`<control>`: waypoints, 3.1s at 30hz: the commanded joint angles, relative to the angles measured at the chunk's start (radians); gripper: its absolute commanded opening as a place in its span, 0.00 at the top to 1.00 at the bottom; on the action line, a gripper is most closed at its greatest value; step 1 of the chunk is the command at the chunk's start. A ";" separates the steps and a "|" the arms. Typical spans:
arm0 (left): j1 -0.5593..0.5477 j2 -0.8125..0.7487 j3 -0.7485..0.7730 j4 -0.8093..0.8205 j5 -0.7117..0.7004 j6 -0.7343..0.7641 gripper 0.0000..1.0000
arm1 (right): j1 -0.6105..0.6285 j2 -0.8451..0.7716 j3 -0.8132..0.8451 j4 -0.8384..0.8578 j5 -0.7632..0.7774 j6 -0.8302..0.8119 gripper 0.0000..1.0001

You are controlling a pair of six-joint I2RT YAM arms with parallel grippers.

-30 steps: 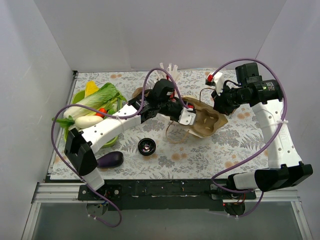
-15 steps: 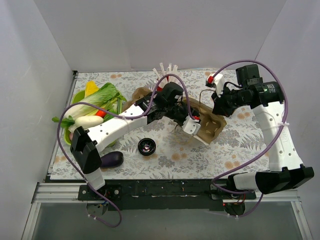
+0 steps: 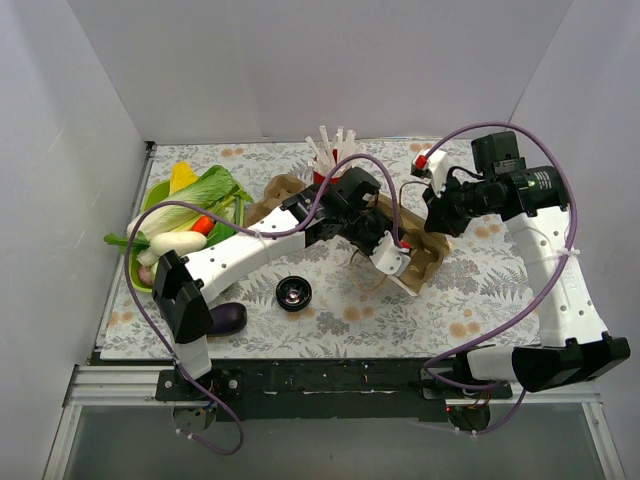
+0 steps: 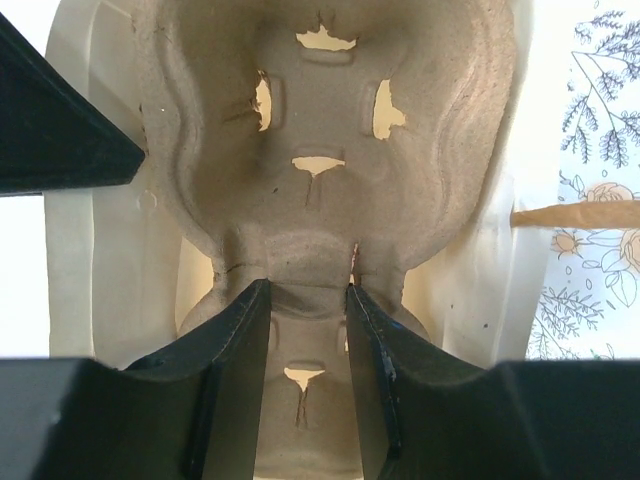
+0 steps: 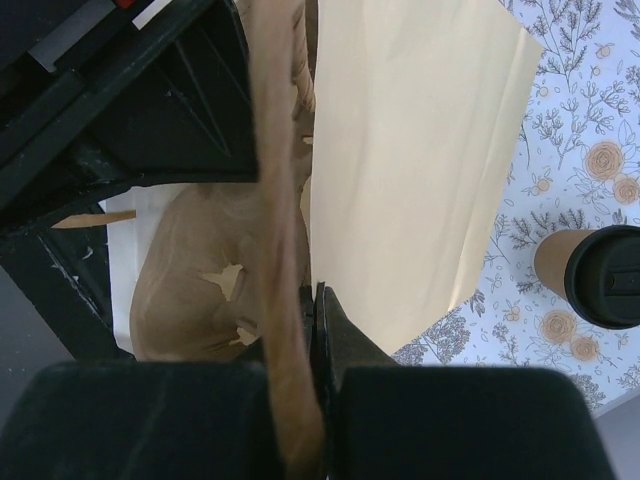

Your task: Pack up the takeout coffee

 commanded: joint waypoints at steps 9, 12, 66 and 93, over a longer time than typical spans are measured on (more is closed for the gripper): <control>0.002 -0.110 -0.032 0.062 -0.065 -0.135 1.00 | 0.005 0.003 -0.039 -0.014 -0.008 -0.014 0.99; 0.009 -0.128 -0.063 0.114 -0.059 -0.172 1.00 | 0.004 0.006 -0.042 -0.015 -0.002 -0.020 0.99; 0.084 0.036 0.032 0.116 -0.111 -0.312 1.00 | 0.004 -0.049 -0.094 -0.024 0.181 -0.044 0.47; 0.056 0.136 0.058 0.199 -0.301 -0.338 1.00 | -0.010 -0.083 0.025 0.060 0.070 -0.067 0.55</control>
